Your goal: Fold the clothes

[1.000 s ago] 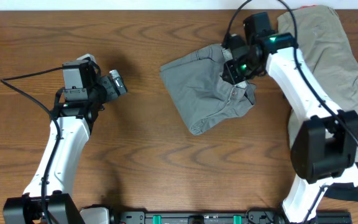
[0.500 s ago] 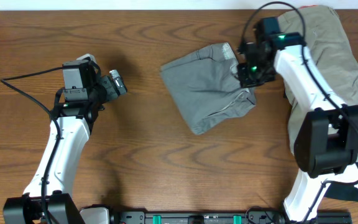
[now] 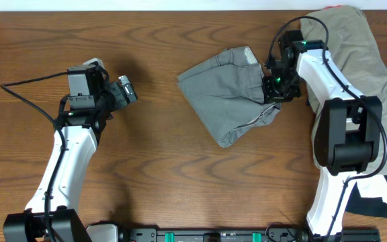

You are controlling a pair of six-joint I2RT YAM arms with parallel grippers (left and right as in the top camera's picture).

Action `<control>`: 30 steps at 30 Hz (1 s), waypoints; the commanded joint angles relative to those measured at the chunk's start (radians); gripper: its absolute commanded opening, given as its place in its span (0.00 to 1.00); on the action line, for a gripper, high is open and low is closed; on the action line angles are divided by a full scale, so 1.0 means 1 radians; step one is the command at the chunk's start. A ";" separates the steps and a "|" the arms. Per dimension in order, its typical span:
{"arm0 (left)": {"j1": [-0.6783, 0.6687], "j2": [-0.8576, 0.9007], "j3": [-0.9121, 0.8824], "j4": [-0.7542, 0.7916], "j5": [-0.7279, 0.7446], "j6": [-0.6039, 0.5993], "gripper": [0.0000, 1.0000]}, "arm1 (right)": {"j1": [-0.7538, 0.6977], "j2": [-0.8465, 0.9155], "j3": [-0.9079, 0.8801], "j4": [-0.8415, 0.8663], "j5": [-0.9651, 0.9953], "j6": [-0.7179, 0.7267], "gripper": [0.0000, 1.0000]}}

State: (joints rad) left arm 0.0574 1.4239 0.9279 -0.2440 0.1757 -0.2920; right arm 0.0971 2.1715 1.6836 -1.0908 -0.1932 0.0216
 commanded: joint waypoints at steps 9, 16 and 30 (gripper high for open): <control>0.003 -0.011 0.008 -0.003 -0.001 0.084 0.98 | -0.027 -0.142 0.186 -0.051 -0.131 -0.089 0.56; 0.003 -0.006 0.008 -0.006 -0.001 0.094 0.98 | 0.018 -0.110 0.160 0.002 -0.167 -0.154 0.33; 0.003 -0.004 0.007 -0.007 -0.005 0.098 0.98 | 0.051 0.145 0.147 0.066 -0.047 -0.186 0.63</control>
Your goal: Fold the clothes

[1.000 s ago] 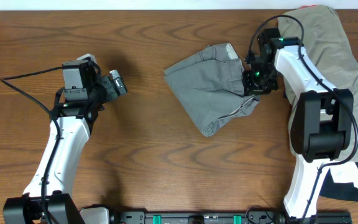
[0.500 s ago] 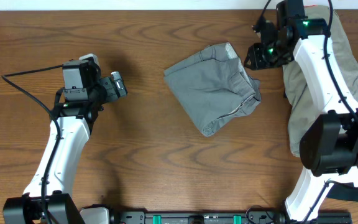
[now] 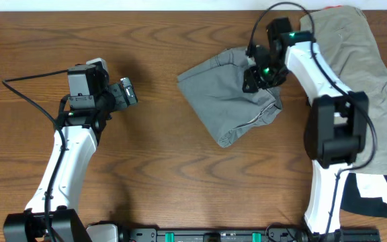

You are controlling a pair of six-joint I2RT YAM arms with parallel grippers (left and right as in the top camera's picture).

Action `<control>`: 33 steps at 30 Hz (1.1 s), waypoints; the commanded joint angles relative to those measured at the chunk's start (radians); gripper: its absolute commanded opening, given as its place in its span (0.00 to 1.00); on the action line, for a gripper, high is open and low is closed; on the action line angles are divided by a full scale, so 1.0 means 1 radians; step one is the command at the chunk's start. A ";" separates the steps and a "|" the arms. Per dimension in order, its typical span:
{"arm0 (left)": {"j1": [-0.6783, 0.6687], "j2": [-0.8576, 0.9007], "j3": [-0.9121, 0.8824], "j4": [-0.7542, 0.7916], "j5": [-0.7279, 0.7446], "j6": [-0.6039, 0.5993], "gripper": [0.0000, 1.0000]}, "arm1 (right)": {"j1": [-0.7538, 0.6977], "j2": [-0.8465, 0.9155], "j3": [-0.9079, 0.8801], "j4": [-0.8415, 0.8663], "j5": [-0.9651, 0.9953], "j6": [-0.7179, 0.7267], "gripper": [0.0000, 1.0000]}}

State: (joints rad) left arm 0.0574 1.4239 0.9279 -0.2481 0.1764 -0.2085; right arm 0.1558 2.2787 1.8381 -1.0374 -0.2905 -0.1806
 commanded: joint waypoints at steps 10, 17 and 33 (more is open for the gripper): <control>0.003 -0.004 0.007 -0.003 -0.014 0.040 0.98 | 0.074 0.180 -0.008 0.104 -0.148 -0.035 0.52; 0.005 -0.004 0.007 -0.006 -0.014 0.040 0.98 | 0.233 0.190 0.024 0.147 -0.156 -0.046 0.59; -0.004 -0.004 0.008 -0.015 0.183 0.328 0.97 | 0.185 0.188 0.862 -0.175 -0.119 0.042 0.82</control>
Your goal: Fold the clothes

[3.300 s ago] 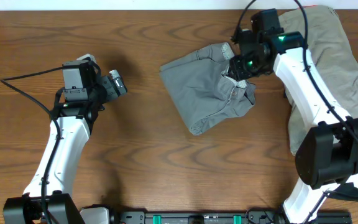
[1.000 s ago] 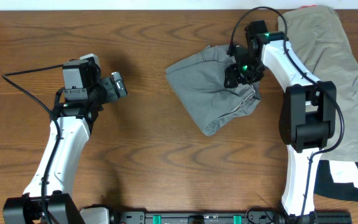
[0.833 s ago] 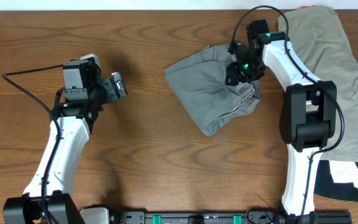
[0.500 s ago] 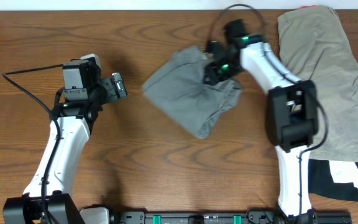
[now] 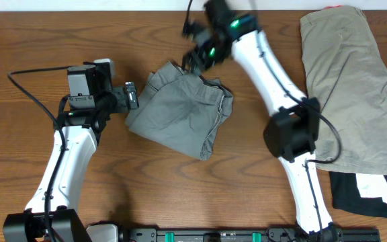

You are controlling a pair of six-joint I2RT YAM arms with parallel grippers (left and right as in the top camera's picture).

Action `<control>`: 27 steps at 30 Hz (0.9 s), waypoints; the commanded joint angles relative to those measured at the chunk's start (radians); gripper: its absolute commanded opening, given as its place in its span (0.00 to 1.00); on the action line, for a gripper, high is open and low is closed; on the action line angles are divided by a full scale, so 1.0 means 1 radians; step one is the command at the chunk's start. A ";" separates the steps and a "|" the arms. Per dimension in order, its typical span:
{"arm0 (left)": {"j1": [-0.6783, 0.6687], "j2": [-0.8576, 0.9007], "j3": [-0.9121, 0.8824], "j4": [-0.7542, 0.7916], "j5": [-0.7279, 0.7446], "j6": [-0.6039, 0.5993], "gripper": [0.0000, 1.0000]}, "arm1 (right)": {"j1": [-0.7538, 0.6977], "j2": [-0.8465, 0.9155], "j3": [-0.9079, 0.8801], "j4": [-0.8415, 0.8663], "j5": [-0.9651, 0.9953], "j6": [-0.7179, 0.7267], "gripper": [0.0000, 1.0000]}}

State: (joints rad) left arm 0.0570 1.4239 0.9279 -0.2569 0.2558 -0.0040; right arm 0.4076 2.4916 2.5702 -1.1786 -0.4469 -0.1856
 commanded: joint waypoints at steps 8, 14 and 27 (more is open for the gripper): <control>-0.198 -0.004 0.008 -0.027 0.086 0.214 0.92 | -0.263 -0.025 0.282 -0.178 0.061 0.103 0.84; -0.420 0.003 0.008 -0.018 -0.090 0.172 0.93 | -0.346 -0.024 0.262 -0.272 0.061 0.103 0.84; -0.660 0.235 0.039 0.034 -0.289 0.133 0.79 | -0.338 -0.024 0.261 -0.318 0.062 0.101 0.49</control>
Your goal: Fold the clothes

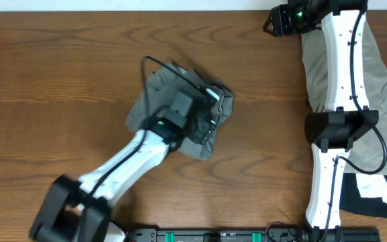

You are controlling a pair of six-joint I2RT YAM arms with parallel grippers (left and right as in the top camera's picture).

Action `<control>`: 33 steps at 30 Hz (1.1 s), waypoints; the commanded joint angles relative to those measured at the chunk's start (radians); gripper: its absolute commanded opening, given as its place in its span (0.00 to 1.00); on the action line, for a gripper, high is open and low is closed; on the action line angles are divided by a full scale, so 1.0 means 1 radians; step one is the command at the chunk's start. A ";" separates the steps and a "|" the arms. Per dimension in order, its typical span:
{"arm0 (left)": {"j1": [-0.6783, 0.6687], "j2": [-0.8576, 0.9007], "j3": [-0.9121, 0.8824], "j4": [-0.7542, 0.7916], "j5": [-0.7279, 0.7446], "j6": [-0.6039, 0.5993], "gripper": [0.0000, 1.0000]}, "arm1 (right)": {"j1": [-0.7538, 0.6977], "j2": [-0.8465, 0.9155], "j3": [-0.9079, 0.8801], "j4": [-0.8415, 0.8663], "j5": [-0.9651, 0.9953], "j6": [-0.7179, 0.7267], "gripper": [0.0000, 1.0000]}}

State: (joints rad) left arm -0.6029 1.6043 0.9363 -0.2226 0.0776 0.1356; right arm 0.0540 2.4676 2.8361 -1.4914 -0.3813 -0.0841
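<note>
A grey garment lies bunched and folded on the wooden table, left of centre. My left arm reaches diagonally over it from the lower left. Its gripper is above the garment's right part, and the wrist hides the fingers, so whether they grip cloth is unclear. My right gripper is at the table's far edge, upper right, apart from the grey garment and holding nothing. It sits by the top left corner of a khaki garment.
The khaki garment is spread along the right side under my right arm. Black and white clothing lies at the lower right corner. The table's far edge runs along the top.
My right gripper has let go of the grey garment and moved from its top edge to the far right corner. My left arm has moved from the garment's left side to over its right part.
The grey garment first lay right of centre with my right gripper at its right edge, my left arm idle at the left. Then the right gripper held its top. Later the garment lay left of centre beside my left gripper. Now the right arm is away.
</note>
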 commanded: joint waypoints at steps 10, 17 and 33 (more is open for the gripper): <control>0.079 0.228 0.031 0.047 -0.154 -0.046 0.79 | 0.019 0.000 -0.005 -0.005 0.000 -0.011 0.50; 0.219 0.360 0.031 0.185 -0.153 -0.074 0.80 | 0.020 0.000 -0.006 -0.009 0.000 -0.011 0.50; 0.696 0.546 0.107 0.626 -0.028 0.156 0.95 | 0.039 0.004 -0.007 -0.008 0.019 -0.026 0.52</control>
State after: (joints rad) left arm 0.0357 2.0766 1.0451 0.4477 0.0799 0.1604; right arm 0.0757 2.4676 2.8346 -1.5017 -0.3656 -0.0933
